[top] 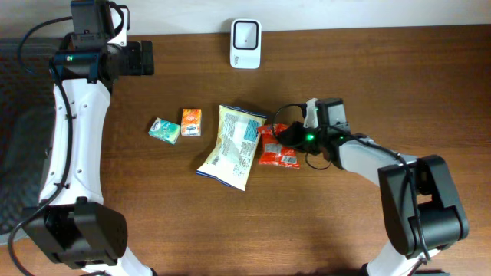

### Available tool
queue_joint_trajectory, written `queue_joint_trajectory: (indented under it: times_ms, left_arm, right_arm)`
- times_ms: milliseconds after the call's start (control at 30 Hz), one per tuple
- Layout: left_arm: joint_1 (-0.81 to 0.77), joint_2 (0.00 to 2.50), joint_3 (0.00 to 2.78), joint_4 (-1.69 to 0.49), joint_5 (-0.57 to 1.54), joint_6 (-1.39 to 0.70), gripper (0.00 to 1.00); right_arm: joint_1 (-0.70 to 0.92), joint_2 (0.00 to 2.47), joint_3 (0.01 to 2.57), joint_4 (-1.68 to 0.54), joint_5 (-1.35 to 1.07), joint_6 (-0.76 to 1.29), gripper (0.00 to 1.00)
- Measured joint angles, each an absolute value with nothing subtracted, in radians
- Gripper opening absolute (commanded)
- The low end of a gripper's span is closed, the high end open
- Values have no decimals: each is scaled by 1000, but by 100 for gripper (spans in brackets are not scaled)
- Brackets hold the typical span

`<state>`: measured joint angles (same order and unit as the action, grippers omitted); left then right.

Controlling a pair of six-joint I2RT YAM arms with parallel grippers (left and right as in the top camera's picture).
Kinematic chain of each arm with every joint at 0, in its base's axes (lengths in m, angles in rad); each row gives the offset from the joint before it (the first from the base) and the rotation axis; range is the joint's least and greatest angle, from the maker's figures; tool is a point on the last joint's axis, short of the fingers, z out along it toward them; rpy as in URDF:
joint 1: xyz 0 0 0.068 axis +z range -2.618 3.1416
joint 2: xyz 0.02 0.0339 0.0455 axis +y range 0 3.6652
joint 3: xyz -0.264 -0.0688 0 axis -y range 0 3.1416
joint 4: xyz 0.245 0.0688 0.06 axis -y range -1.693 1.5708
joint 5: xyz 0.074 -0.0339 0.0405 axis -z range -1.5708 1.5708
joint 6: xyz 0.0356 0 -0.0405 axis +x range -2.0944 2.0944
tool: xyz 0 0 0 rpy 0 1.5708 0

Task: Scan the item barcode
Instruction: 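Grasp the red snack bag with the right gripper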

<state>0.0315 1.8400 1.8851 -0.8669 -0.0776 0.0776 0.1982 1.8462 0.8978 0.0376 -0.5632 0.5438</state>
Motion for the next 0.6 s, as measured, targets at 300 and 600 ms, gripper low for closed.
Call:
queue_joint_trajectory:
  times_ms: [300, 600]
  left_arm:
    - [31, 1840, 1885, -867, -78, 78, 99]
    - [31, 1840, 1885, -867, -78, 78, 99]
  right_arm:
    - [191, 1626, 899, 15, -626, 424, 4]
    - [302, 1500, 902, -150, -119, 734, 4]
